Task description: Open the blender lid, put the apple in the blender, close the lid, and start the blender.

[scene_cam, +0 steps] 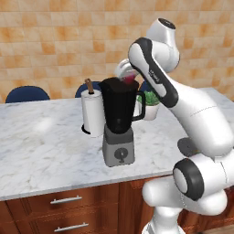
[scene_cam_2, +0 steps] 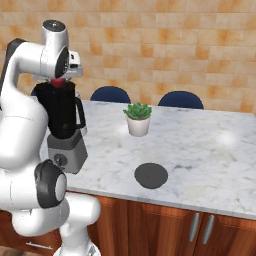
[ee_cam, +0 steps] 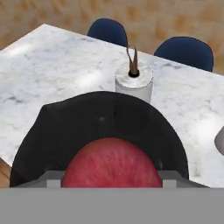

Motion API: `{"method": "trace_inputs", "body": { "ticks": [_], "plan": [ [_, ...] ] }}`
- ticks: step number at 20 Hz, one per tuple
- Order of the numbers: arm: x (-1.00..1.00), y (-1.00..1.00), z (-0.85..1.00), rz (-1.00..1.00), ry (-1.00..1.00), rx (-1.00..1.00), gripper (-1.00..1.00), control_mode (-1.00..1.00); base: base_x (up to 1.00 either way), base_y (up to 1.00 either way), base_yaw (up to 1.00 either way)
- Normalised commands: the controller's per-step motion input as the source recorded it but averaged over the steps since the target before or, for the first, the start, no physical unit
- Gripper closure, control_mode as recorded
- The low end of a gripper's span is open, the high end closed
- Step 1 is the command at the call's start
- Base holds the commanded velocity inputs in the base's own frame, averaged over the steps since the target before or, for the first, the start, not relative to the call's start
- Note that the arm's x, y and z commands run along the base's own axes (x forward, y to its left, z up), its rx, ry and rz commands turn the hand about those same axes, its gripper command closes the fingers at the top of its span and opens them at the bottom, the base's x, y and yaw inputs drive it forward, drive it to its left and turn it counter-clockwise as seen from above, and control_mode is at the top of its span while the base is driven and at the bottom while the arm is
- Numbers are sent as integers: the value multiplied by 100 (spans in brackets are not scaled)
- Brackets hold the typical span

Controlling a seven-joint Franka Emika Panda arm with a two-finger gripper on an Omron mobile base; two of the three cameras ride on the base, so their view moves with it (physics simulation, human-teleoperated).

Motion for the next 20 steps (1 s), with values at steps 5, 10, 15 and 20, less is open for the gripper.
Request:
{"method": "trace_inputs", "body": {
  "ticks": [5,10,15,20],
  "plan": [
    [57,40,-51,1,17,-10,100,-100,0,0,0],
    [37,23,-59,0,6,-10,100,-100,0,0,0],
    [18,4,-62,0,0,-3,100,-100,0,0,0],
    [-9,-12,-54,0,0,0,100,-100,0,0,0]
  ]
}}
